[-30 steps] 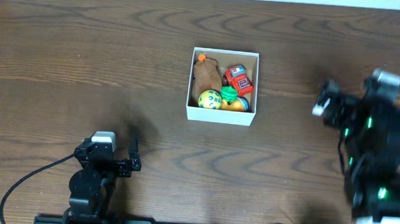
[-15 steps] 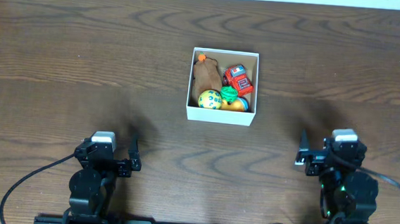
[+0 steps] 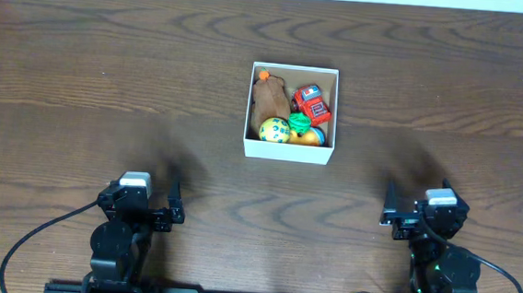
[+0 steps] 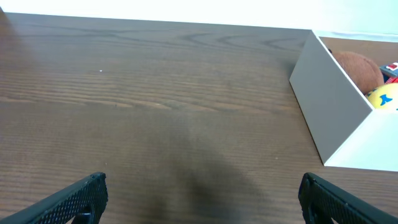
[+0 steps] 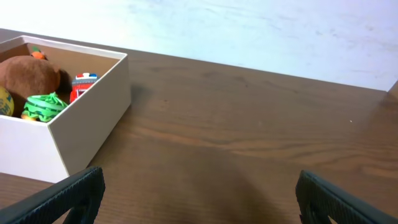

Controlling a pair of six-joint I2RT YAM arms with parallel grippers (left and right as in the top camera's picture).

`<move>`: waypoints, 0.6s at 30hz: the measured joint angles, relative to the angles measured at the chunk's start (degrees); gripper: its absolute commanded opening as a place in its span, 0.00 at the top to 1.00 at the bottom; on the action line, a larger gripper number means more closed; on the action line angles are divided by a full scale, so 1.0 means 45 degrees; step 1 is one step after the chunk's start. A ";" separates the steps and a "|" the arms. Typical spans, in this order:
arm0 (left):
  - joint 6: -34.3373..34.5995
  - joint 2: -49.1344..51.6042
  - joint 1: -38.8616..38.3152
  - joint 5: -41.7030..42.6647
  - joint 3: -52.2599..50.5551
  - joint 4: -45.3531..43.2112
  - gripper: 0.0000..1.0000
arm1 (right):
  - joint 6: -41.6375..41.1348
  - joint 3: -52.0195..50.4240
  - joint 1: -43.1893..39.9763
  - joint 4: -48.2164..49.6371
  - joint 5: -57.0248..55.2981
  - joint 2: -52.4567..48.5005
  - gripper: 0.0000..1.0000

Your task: Pack container

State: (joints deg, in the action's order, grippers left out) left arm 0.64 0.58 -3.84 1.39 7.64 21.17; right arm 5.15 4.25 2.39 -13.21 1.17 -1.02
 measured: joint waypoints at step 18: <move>0.0000 0.0000 0.0000 0.0000 0.0000 -0.0005 0.02 | 0.0024 0.0000 0.0000 0.0049 0.0087 0.0019 0.01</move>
State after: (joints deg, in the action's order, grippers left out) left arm 0.64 0.58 -3.84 1.39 7.64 21.15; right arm 5.26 4.25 2.39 -12.99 1.56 -0.93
